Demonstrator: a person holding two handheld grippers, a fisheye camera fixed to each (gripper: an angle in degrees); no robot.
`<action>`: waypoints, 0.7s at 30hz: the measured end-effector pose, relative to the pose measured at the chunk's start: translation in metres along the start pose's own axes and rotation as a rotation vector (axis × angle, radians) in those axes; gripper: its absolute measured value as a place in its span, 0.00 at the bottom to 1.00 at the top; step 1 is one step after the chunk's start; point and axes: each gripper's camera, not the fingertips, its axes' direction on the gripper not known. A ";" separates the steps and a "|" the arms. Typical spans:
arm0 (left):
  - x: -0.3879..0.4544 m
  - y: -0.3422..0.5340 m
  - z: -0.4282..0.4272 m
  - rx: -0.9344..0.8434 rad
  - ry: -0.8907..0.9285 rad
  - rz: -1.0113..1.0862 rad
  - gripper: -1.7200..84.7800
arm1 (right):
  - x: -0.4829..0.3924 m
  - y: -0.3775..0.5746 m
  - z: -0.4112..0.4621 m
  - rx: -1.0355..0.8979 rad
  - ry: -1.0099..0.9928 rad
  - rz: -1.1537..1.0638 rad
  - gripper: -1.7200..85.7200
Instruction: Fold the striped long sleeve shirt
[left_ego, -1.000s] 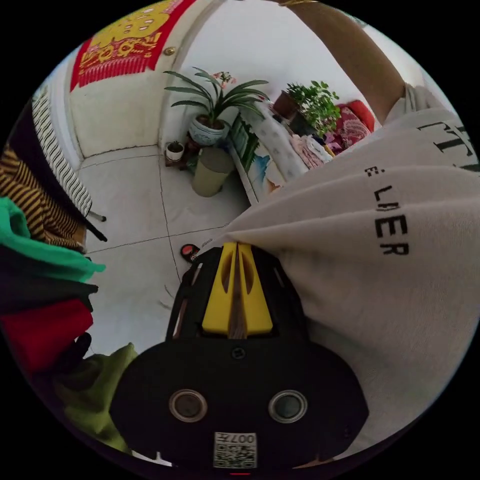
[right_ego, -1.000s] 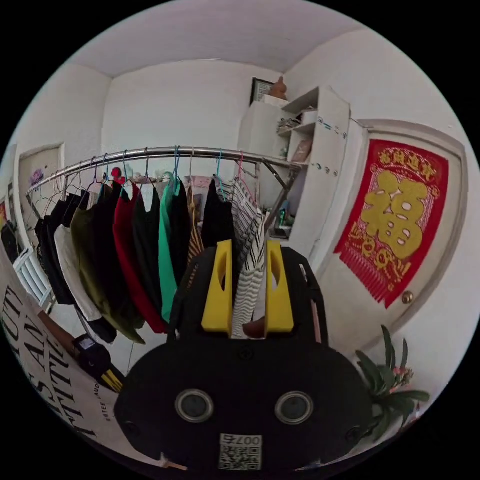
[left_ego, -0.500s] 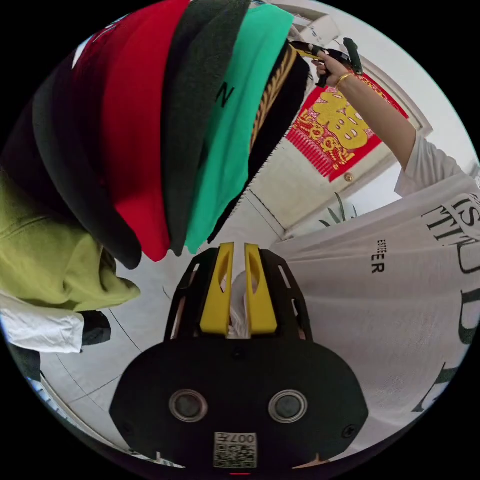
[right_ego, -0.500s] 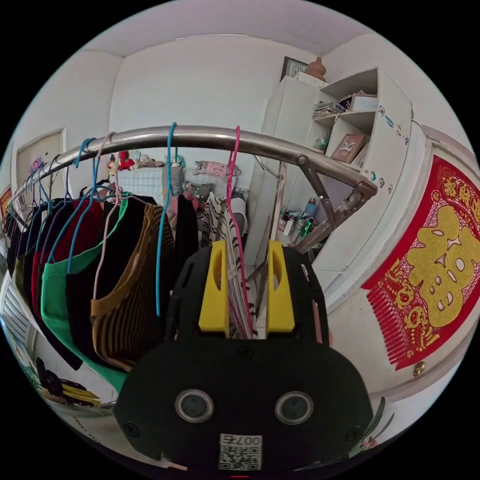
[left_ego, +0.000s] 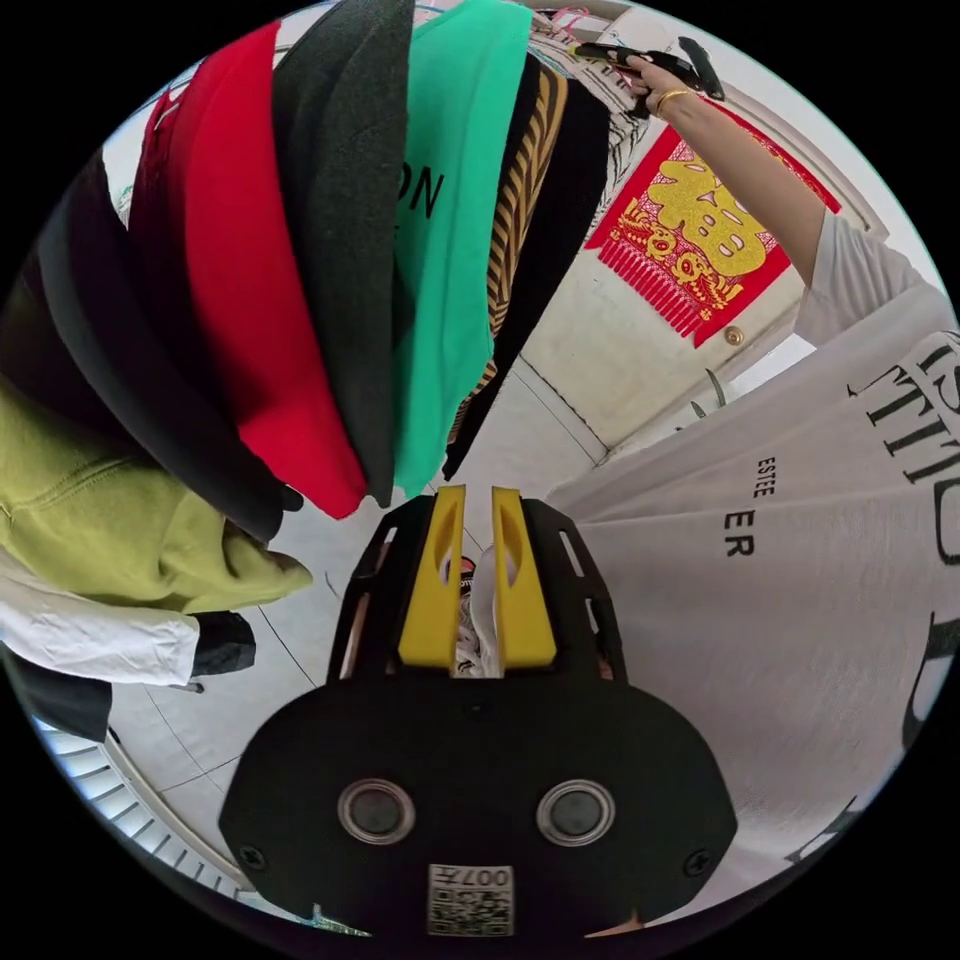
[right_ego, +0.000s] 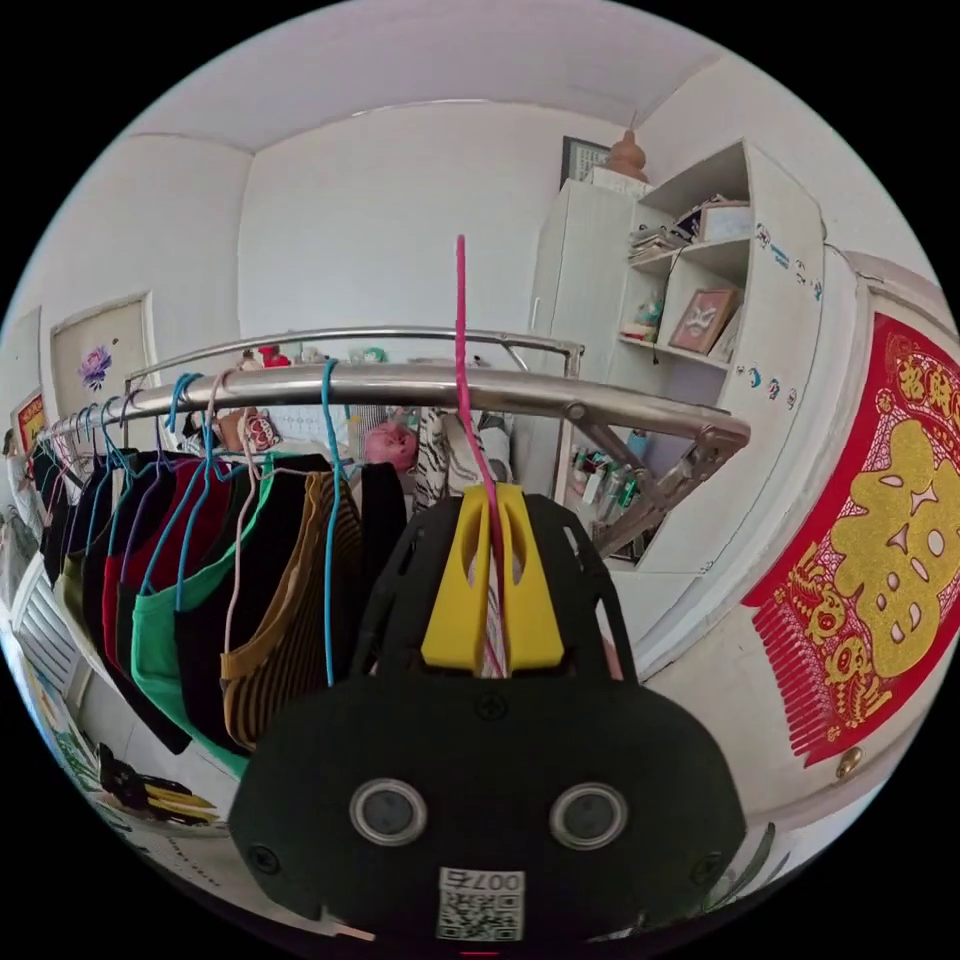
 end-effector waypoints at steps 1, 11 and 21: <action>-0.003 0.000 -0.002 0.009 -0.007 0.014 0.08 | 0.000 0.002 -0.002 0.002 0.018 -0.012 0.02; -0.024 -0.001 -0.013 0.028 0.068 0.250 0.10 | 0.027 0.152 -0.070 0.018 0.003 0.159 0.02; 0.028 -0.029 -0.009 0.042 0.328 0.882 0.14 | -0.067 0.321 -0.298 -0.018 0.239 0.291 0.02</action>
